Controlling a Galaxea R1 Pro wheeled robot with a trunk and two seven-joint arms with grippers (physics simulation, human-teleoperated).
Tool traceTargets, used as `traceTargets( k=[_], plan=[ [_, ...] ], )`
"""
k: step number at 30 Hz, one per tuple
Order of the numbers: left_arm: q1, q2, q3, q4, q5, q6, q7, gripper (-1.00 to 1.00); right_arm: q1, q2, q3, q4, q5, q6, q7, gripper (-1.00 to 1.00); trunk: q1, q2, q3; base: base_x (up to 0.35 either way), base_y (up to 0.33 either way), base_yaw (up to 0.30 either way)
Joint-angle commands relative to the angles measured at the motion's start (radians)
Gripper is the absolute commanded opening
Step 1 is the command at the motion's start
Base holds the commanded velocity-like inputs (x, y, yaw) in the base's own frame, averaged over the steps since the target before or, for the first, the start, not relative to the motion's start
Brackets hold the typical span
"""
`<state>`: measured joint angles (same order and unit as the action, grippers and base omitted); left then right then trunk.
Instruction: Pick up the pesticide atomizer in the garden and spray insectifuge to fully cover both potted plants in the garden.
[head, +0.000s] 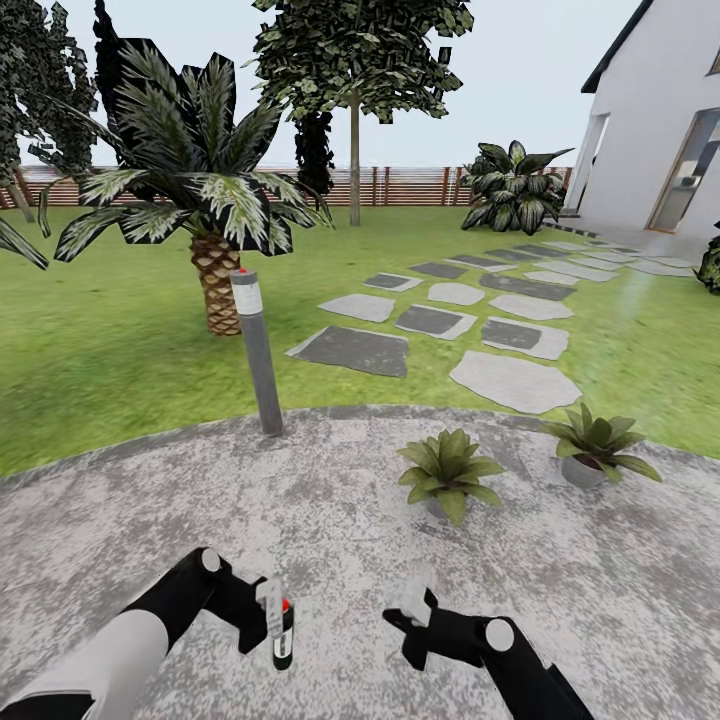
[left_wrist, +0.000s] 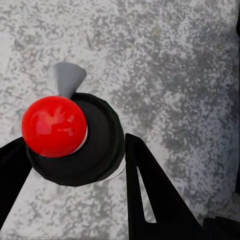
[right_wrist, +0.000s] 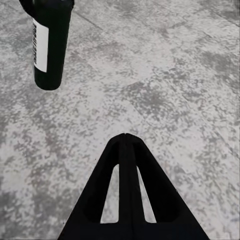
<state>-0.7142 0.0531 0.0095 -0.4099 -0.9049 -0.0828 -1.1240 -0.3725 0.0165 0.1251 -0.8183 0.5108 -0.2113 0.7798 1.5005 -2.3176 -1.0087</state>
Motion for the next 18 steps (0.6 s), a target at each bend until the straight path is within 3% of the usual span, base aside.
traceTargets(
  k=[1,4,7,13,18],
  plan=[
    [0.0,-0.007,0.001,-0.001,-0.018,-0.01,-0.001,-1.0,0.0,0.007,0.018,-0.012,0.011,0.003,0.001,-1.0,0.0,0.0,-0.001,0.0,0.0,0.0],
    [0.002,-0.021,0.002,-0.001,-0.044,-0.013,0.0,-1.0,-0.001,0.021,0.067,-0.037,0.01,0.025,0.0,-1.0,0.0,0.0,-0.001,0.0,0.0,0.0],
    [0.002,-0.03,0.001,-0.001,-0.052,-0.018,0.0,-1.0,-0.001,0.044,0.086,-0.045,0.011,0.037,0.0,-1.0,0.0,0.0,-0.001,0.0,0.0,0.0],
    [0.003,-0.037,0.001,-0.001,-0.055,-0.025,-0.003,-1.0,-0.002,0.059,0.092,-0.05,0.011,0.041,-0.001,-1.0,0.0,0.0,-0.001,0.0,0.0,0.0],
    [0.004,-0.052,-0.022,-0.001,-0.054,-0.068,-0.008,-1.0,-0.002,0.06,0.093,-0.054,0.011,0.041,-0.001,-1.0,0.0,0.0,-0.001,0.0,0.0,0.0]
  ],
)
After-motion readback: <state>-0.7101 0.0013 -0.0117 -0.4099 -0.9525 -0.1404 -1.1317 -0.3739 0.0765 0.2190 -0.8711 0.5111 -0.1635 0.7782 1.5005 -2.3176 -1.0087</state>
